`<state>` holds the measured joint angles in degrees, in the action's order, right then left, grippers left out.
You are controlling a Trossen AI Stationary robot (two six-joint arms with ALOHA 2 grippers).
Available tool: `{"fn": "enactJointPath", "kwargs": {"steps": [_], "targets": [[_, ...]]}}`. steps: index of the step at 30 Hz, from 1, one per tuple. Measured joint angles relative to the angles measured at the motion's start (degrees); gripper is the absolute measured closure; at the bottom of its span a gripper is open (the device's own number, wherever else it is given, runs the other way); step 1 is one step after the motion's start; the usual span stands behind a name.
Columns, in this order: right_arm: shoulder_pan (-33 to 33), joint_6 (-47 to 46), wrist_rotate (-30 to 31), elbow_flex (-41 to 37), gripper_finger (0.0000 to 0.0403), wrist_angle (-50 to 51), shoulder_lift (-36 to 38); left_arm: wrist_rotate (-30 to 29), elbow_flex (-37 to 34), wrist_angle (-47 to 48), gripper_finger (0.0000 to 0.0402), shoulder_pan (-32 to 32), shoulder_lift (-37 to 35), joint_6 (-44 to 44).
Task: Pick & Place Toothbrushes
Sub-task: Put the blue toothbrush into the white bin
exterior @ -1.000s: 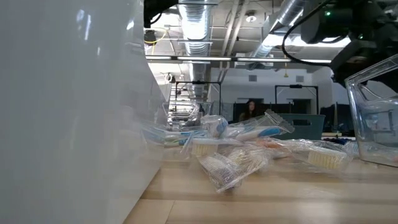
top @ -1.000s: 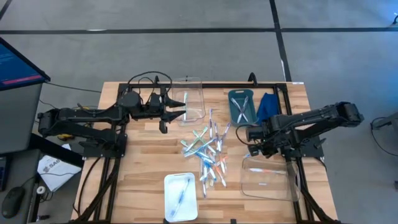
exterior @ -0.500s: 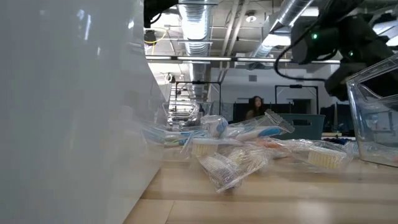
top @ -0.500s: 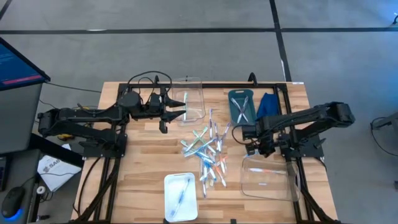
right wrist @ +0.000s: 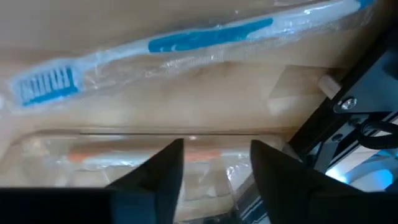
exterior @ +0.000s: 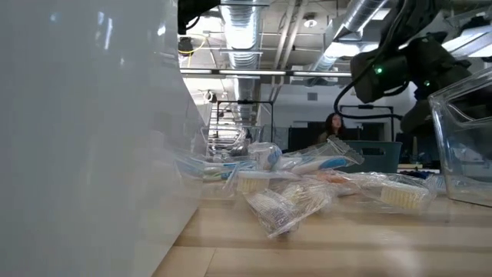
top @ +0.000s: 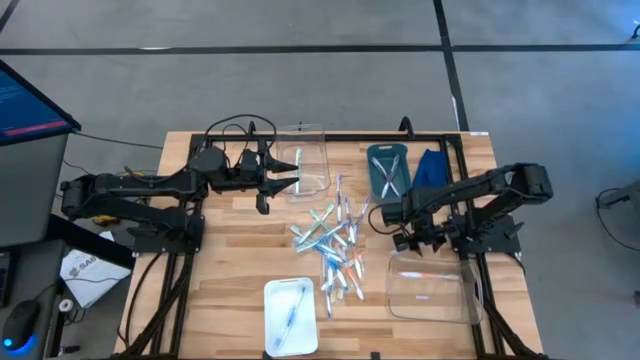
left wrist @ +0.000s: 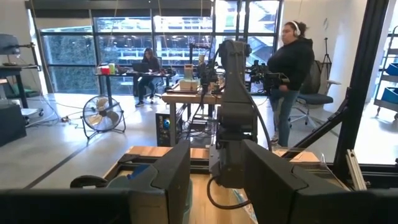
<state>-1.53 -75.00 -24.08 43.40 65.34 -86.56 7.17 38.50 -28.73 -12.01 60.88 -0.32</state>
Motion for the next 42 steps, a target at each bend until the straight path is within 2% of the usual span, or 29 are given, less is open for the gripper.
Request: {"fn": "enactJointPath", "kwargs": {"steps": [4, 9, 18, 24, 33, 42], "targets": [[-0.8, -1.3, 0.1, 0.0, 0.0184, -0.4, 0.0, 0.0, 0.0, 0.0, 0.0266, 0.0, 0.0, 0.0], [-2.6, -1.1, -0.4, 0.0, 0.0178, -4.5, 0.6, 0.0, 0.0, 0.1, 0.0266, 0.0, 0.0, 0.0], [-3.6, 6.2, -0.1, 0.0, 0.0185, -7.7, 1.0, 0.0, 0.0, 0.3, 0.0266, 0.0, 0.0, 0.0], [-2.9, -1.9, 0.0, 0.0, 0.0187, -7.4, 1.0, 0.0, 0.0, 0.2, 0.0266, 0.0, 0.0, 0.0], [-4.2, -1.5, 0.1, -0.1, 0.0207, -7.5, 1.0, 0.0, 0.0, 0.2, 0.0266, 0.0, 0.0, 0.0], [-4.7, -1.6, 0.2, -4.7, 0.0233, -10.5, 1.0, 0.0, 0.0, 0.2, 0.0266, 0.0, 0.0, 0.0]]}}
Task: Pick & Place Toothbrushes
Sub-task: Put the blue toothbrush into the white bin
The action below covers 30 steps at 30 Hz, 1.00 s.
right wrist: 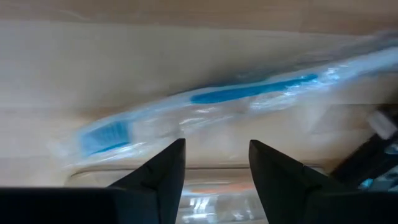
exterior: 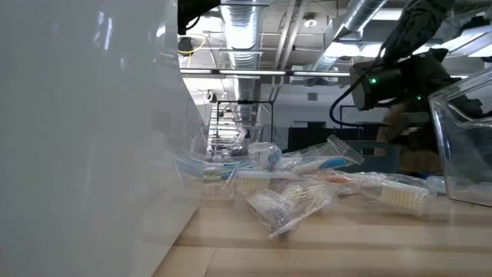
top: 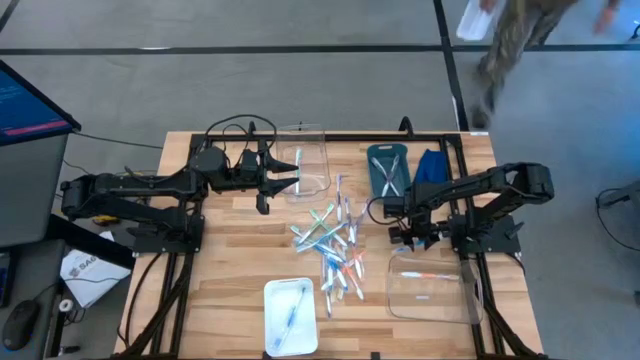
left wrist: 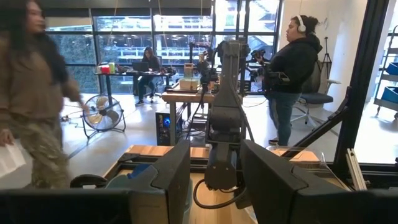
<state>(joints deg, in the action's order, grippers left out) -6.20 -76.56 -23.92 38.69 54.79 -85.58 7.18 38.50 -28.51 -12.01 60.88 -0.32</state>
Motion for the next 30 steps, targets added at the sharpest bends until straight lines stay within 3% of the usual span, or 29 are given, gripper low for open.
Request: {"fn": "enactJointPath", "kwargs": {"steps": [19, 30], "targets": [[-1.3, 2.9, 6.9, -0.1, 0.0225, -4.5, 0.0, 0.0, 0.0, 0.0, 0.0266, 0.0, 0.0, -0.2], [-0.8, 5.2, 9.5, -0.1, 0.0227, 2.4, 0.0, 0.0, 0.0, 0.0, 0.0266, 0.0, 0.0, -0.1]]}}
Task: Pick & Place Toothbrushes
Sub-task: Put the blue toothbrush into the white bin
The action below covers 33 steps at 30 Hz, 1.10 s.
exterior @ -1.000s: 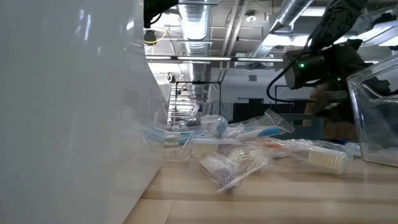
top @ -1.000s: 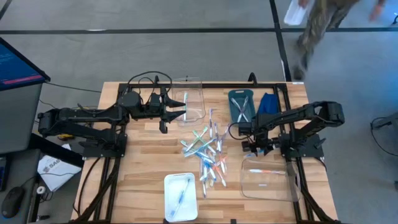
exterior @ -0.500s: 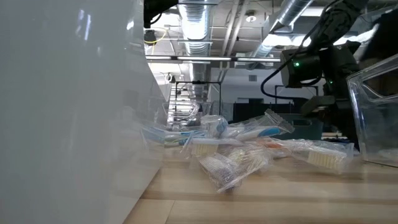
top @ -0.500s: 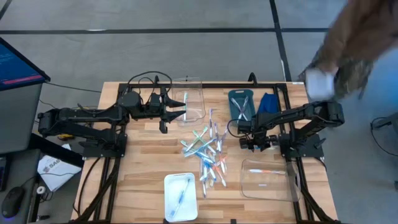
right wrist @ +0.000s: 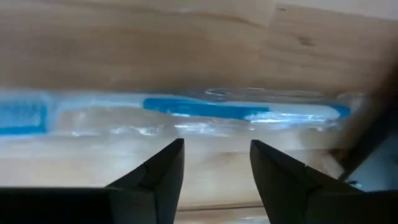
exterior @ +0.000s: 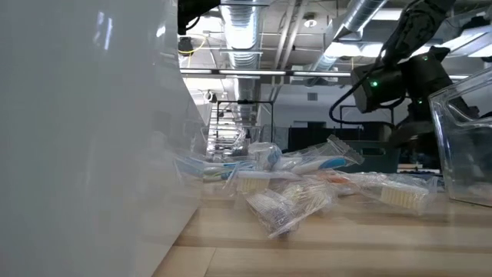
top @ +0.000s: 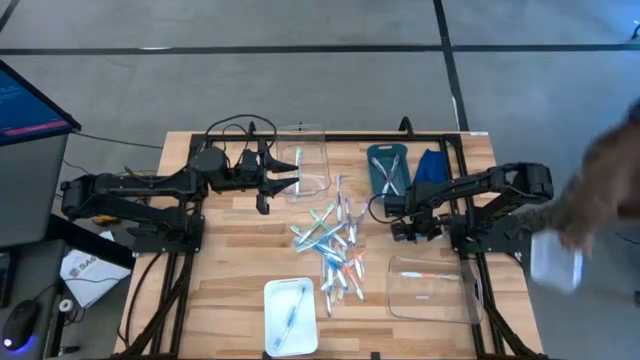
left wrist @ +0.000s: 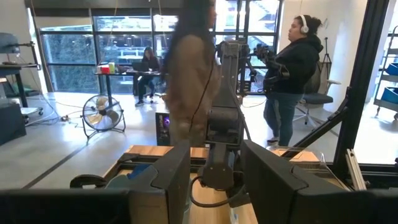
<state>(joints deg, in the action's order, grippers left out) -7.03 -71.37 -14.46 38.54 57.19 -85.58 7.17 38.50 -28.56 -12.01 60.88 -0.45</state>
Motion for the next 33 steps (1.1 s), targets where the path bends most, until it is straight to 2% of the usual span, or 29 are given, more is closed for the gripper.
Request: {"fn": "enactJointPath", "kwargs": {"steps": [6, 12, 21, 33], "targets": [[1.7, 12.3, -2.1, 0.2, 0.0235, 0.1, 0.0, 0.0, 0.0, 0.0, 0.0266, 0.0, 0.0, 0.0], [2.9, 27.8, -1.6, 2.3, 0.0244, 1.6, 0.0, 0.0, 0.0, 0.0, 0.0266, 0.0, 0.0, 0.1], [5.7, 49.4, 12.7, 3.6, 0.0256, 3.0, 0.0, 0.0, 0.0, 0.0, 0.0266, 0.0, 0.0, 0.0], [8.3, 51.7, 13.2, 1.4, 0.0263, -1.0, 0.0, 0.0, 0.0, 0.0, 0.0266, 0.0, 0.0, 0.1]]}}
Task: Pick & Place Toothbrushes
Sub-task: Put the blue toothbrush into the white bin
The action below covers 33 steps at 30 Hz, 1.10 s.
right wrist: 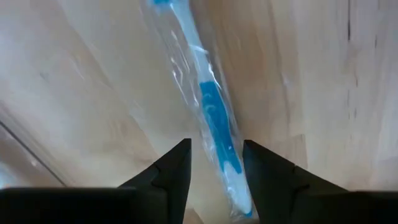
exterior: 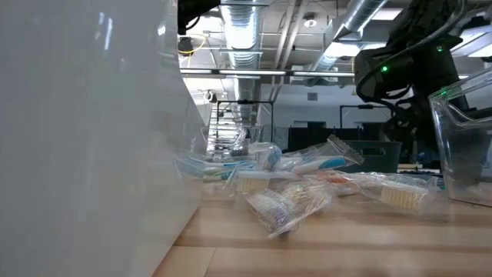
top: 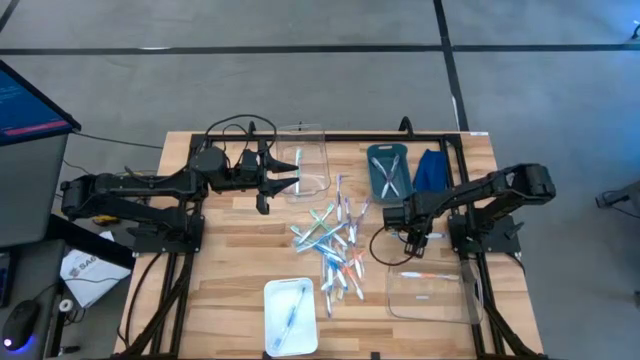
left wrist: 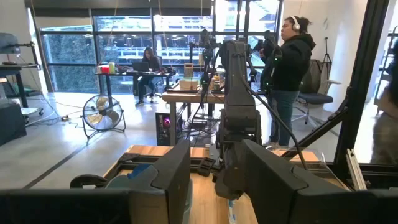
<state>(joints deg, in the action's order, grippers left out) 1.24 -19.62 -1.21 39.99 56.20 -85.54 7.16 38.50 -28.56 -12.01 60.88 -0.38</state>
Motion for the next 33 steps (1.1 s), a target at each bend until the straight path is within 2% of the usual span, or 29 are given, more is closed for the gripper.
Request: {"fn": "enactJointPath", "kwargs": {"steps": [10, 24, 28, 33], "targets": [[0.4, 0.8, 2.0, 0.0, 0.0258, -5.8, 0.0, 0.0, 0.0, 0.0, 0.0266, 0.0, 0.0, -0.1], [-0.6, 5.1, 1.9, 0.0, 0.0262, -5.9, 0.0, 0.0, 0.0, 0.1, 0.0266, 0.0, 0.0, -0.1], [-1.5, 5.1, 2.0, 0.0, 0.0275, -5.9, 0.0, 0.0, 0.0, 0.2, 0.0266, 0.0, 0.0, -0.1], [-2.3, 5.1, 3.0, 0.0, 0.0312, -5.9, 0.0, 0.0, 0.0, 0.2, 0.0266, 0.0, 0.0, -0.1]]}}
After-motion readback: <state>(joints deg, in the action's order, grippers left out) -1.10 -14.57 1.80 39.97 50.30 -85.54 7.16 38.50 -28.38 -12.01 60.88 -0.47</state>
